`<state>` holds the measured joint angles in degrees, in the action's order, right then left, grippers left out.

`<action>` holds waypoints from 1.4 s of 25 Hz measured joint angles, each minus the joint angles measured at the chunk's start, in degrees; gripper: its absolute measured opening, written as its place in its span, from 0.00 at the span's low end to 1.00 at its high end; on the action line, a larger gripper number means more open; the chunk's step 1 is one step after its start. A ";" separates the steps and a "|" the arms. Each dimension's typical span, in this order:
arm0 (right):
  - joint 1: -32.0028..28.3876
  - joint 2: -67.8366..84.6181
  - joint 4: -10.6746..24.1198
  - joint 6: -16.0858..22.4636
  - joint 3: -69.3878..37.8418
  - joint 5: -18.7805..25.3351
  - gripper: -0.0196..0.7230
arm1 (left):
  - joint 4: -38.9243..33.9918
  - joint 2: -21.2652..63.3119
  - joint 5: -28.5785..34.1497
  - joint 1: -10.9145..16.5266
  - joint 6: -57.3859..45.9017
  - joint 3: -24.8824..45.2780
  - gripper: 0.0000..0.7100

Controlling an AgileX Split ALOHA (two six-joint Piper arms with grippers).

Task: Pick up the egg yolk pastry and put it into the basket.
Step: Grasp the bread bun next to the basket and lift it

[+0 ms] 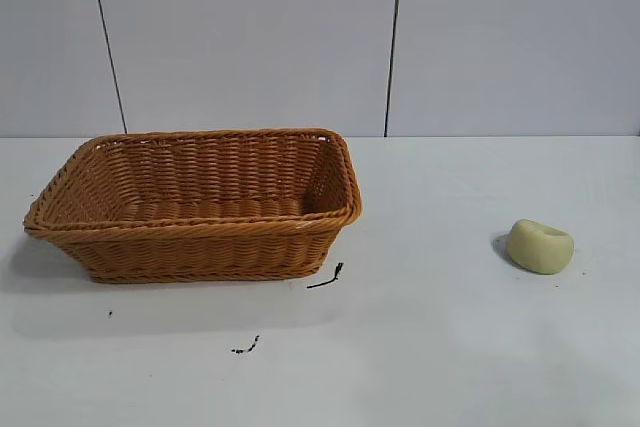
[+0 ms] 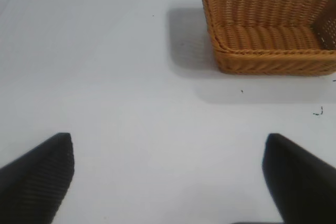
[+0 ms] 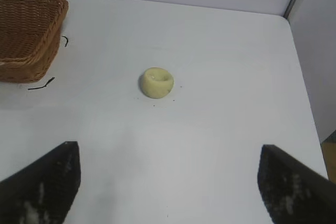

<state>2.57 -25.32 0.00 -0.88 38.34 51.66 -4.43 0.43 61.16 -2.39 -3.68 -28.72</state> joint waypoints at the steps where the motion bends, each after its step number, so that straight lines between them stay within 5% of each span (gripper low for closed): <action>1: 0.00 -4.30 0.00 0.00 1.61 0.00 0.88 | 0.00 0.00 0.00 0.00 0.00 0.00 0.98; 23: 0.80 -78.67 -1.36 -0.25 41.24 1.22 0.88 | 0.00 0.00 0.00 0.00 0.00 0.00 0.98; 35: 1.14 -96.58 -1.36 -0.50 44.29 -5.39 0.88 | 0.00 0.00 0.00 0.00 0.00 0.00 0.98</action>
<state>3.71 -121.90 -1.36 -1.38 82.63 46.27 -4.43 0.43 61.16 -2.39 -3.68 -28.72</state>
